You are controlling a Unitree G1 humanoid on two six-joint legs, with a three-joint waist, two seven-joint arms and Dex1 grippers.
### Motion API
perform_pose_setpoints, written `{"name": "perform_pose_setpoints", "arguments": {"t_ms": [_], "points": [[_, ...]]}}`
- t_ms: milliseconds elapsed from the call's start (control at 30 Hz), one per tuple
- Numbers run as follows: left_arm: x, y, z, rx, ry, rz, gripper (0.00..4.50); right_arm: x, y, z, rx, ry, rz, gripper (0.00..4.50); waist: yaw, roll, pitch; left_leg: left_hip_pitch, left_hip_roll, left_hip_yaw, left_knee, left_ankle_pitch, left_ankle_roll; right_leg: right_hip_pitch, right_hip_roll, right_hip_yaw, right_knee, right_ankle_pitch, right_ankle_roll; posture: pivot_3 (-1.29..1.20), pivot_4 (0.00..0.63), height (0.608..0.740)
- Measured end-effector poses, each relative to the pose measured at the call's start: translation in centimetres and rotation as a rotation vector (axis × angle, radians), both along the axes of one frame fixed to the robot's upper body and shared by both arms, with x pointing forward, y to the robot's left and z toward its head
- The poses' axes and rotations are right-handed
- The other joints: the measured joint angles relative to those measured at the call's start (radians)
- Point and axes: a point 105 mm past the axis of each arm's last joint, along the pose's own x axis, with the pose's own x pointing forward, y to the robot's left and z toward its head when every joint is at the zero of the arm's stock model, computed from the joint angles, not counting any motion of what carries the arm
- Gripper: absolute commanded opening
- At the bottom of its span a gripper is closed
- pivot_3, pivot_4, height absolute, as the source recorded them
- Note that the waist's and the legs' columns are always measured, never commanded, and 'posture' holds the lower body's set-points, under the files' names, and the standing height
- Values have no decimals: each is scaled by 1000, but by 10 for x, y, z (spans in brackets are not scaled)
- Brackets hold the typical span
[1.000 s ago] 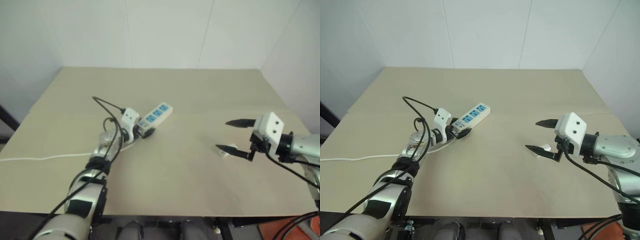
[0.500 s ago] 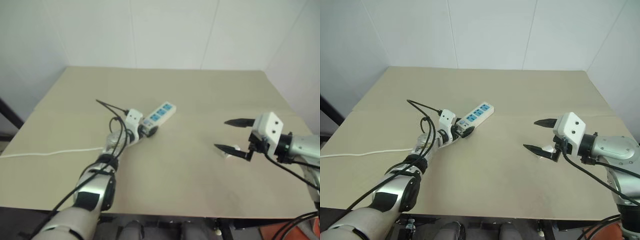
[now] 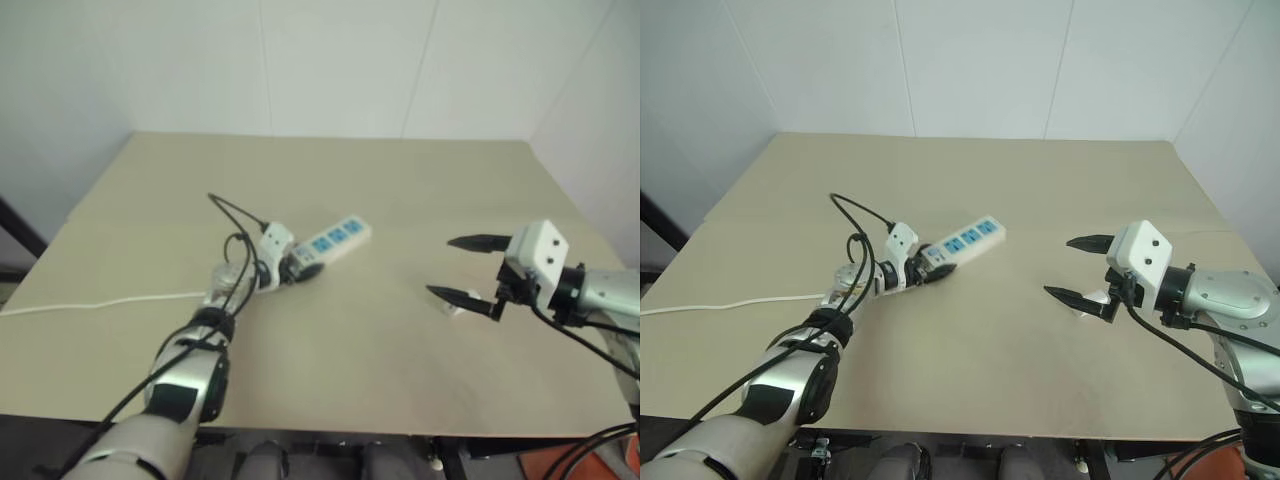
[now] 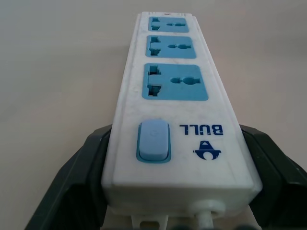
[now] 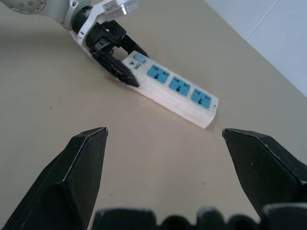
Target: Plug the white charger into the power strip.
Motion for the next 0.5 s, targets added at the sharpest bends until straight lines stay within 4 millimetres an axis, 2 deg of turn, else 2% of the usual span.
{"name": "perform_pose_setpoints", "arguments": {"t_ms": [100, 267, 367, 500], "points": [[-33, -6, -1, 22, -13, -233, 3320, 1, 0, 1, 1, -2, 1, 4500, -5, 0, 0, -1, 0, 0, 0, 0, 0, -1, 0, 0, 0, 0, 0, 0, 150, 740], [-78, 2, -2, 86, -12, -450, 3320, 4, -1, 4, 2, -1, 9, 4500, -11, 0, 0, 0, 1, 0, 0, 0, 0, -1, 1, 0, 1, 0, 0, 0, 150, 740], [-93, 6, -8, 102, 23, -474, 3320, 4, -1, 4, 2, 2, 12, 4500, -11, 0, 0, 1, 2, 0, 0, 0, 0, 0, 1, 0, 2, 0, 0, 0, 150, 740], [-99, 5, -15, 103, 67, -456, 3320, 5, 0, 4, 1, 6, 25, 4500, -11, 0, 0, 1, 2, 0, 0, 0, 0, 0, 1, 0, 1, 0, 0, 0, 150, 740]]}}
